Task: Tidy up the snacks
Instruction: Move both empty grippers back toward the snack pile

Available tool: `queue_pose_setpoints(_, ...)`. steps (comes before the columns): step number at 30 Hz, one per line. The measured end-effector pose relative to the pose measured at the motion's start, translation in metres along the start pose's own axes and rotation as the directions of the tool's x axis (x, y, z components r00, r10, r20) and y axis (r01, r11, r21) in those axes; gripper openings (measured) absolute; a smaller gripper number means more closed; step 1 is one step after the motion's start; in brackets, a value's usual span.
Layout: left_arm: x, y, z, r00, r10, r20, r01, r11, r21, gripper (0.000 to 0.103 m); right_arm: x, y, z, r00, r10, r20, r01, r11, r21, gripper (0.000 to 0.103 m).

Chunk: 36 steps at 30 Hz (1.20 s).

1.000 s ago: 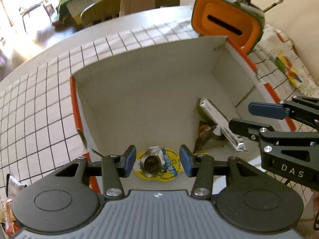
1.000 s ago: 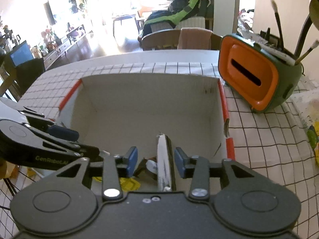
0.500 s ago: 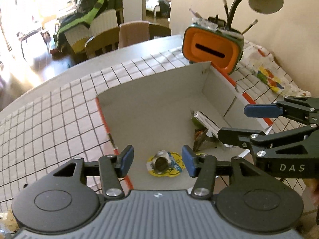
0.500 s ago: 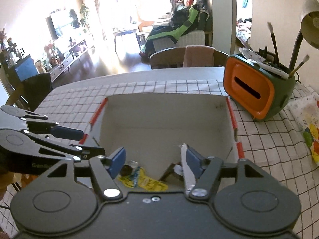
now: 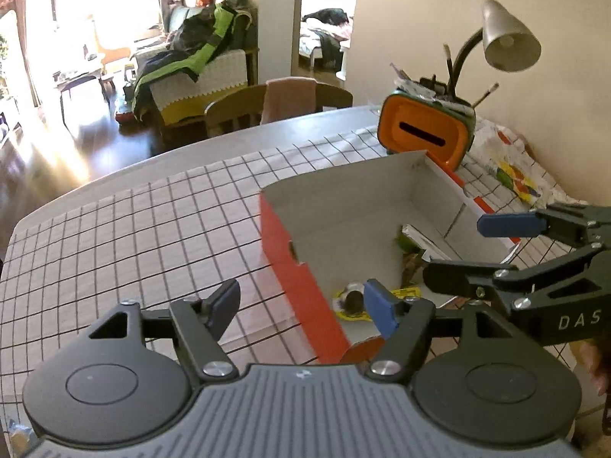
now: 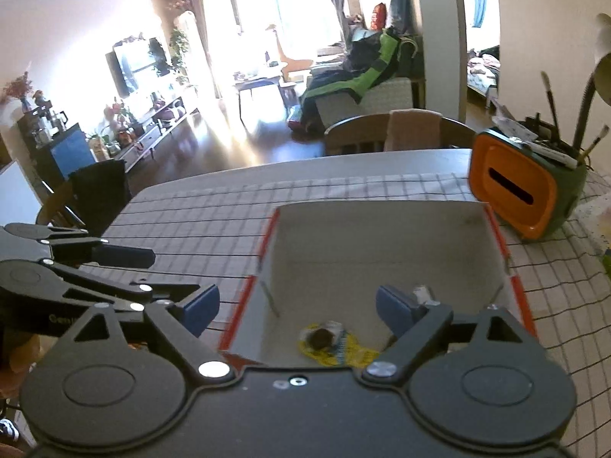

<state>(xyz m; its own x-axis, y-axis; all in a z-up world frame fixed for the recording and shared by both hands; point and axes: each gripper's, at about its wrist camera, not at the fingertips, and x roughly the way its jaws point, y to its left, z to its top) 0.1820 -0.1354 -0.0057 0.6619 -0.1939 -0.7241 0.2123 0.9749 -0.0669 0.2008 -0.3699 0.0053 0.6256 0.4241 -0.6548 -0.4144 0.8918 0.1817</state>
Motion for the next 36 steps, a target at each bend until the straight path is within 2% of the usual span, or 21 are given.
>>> queue_pose_setpoints(4, -0.017, 0.016, -0.012, 0.999, 0.020, 0.028, -0.020, 1.000, -0.005, 0.075, 0.003, 0.015, -0.001, 0.999, 0.032, 0.029, -0.032, 0.999, -0.003, 0.097)
queue_pose_setpoints(13, -0.048, 0.056, -0.043, 0.996, 0.059, 0.071, -0.056, 0.998, -0.041, 0.083, 0.014, 0.046, -0.007, 0.996, 0.067, 0.051, -0.066, 0.998, -0.022, 0.102)
queue_pose_setpoints(19, -0.072, 0.087, -0.063, 0.982, 0.145, 0.118, -0.138, 0.988, -0.068, 0.088, 0.026, 0.069, -0.012, 0.997, 0.071, 0.033, -0.068, 0.996, -0.062, 0.103)
queue_pose_setpoints(28, -0.092, 0.151, -0.097, 0.978, 0.194, 0.078, -0.176, 0.963, -0.202, 0.088, 0.049, 0.098, -0.029, 0.997, 0.066, -0.029, -0.069, 0.992, -0.109, 0.103)
queue_pose_setpoints(36, -0.088, 0.185, -0.136, 0.972, 0.236, -0.005, -0.227, 0.930, -0.288, 0.088, 0.075, 0.124, -0.049, 0.992, 0.067, -0.110, -0.089, 0.974, -0.210, 0.103)
